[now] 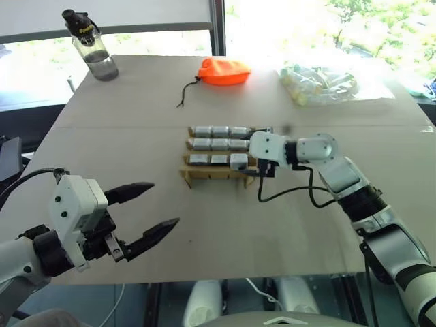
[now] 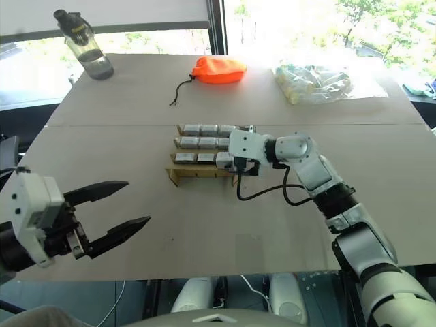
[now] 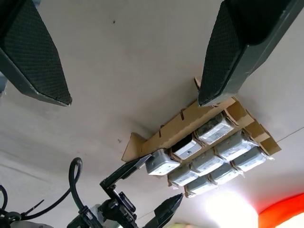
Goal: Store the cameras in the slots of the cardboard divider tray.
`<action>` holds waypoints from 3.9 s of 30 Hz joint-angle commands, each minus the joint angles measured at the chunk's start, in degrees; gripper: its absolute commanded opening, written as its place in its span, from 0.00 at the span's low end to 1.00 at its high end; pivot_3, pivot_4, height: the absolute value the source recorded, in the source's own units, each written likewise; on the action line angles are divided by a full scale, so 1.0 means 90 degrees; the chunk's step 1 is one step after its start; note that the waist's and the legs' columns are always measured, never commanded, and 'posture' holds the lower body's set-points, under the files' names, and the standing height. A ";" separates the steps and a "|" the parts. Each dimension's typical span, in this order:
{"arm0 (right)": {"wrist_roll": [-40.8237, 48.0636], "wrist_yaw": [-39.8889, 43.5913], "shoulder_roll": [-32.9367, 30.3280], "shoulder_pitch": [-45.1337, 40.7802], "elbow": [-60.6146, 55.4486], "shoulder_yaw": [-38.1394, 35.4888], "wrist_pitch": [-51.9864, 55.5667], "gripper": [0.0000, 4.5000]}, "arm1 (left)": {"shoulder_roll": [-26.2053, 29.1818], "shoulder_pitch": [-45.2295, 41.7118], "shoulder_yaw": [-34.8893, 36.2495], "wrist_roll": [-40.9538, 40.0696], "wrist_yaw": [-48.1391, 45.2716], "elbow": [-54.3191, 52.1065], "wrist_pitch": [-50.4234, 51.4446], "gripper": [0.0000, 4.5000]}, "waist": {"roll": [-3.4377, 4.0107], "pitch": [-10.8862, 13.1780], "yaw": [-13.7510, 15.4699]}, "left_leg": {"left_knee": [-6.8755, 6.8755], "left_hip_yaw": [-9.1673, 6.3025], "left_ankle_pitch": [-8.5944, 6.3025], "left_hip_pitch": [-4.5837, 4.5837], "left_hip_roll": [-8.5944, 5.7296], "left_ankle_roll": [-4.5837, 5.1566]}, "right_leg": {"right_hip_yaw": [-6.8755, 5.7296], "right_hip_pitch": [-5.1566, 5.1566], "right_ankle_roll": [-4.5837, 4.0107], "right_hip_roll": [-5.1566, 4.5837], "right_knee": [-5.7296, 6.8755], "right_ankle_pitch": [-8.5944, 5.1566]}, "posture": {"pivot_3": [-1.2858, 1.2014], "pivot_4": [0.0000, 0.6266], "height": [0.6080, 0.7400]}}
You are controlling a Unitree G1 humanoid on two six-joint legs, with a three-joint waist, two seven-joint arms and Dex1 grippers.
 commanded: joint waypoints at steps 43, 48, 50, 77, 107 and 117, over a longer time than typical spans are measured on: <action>0.1037 0.0705 -0.0199 0.0026 -0.1448 -0.0470 0.2166 0.14 | 0.0320 -0.0253 -0.0190 0.0044 -0.0189 0.0313 -0.0376 1.00 | 0.0011 0.0008 0.0003 | -0.0016 -0.0001 0.0001 -0.0007 0.0001 -0.0003 | -0.0002 -0.0009 -0.0002 -0.0003 -0.0008 -0.0002 | 0.52 0.24 1.00; 0.1257 0.1022 -0.0179 -0.0331 -0.1063 -0.0414 0.2534 0.14 | 0.0293 -0.0197 -0.0153 0.0052 -0.0193 0.0268 -0.0402 1.00 | 0.0017 0.0011 0.0002 | -0.0019 -0.0001 0.0001 -0.0007 0.0000 -0.0003 | -0.0005 -0.0011 -0.0004 -0.0001 -0.0009 -0.0003 | 0.52 0.24 1.00; 0.1283 0.1164 -0.0152 -0.0487 -0.0793 -0.0351 0.2553 0.14 | 0.0282 -0.0181 -0.0137 0.0040 -0.0180 0.0242 -0.0400 1.00 | 0.0017 0.0011 0.0001 | -0.0019 0.0001 0.0001 -0.0007 0.0000 -0.0002 | -0.0008 -0.0012 -0.0004 0.0000 -0.0009 -0.0003 | 0.52 0.24 1.00; 0.1505 0.2021 0.0067 -0.1448 0.1025 -0.0869 0.1922 0.96 | 0.0182 -0.0038 -0.0254 -0.0034 0.0034 0.0143 -0.0376 1.00 | 0.0043 0.0027 0.0007 | -0.0023 -0.0005 0.0000 -0.0019 -0.0002 -0.0003 | -0.0010 -0.0017 0.0001 -0.0007 -0.0013 0.0000 | 0.52 0.24 1.00; 0.3100 0.0677 -0.1132 0.5644 -0.1006 -0.4365 -0.0780 0.96 | -0.2967 0.0731 -0.4204 0.4118 0.1132 0.2925 -0.4929 1.00 | 0.0031 0.0007 0.0144 | -0.0023 0.0016 -0.0031 0.0000 0.0009 0.0054 | -0.0004 -0.0005 -0.0009 0.0012 -0.0024 -0.0012 | 0.52 0.24 1.00; 0.3411 0.0425 -0.1109 0.5988 -0.1303 -0.4432 -0.0700 0.96 | -0.2715 0.0504 -0.4218 0.3895 0.0725 0.3157 -0.4961 1.00 | 0.0032 0.0002 0.0178 | -0.0023 0.0020 -0.0032 0.0001 0.0010 0.0057 | -0.0001 -0.0006 -0.0009 0.0010 -0.0024 -0.0010 | 0.52 0.24 1.00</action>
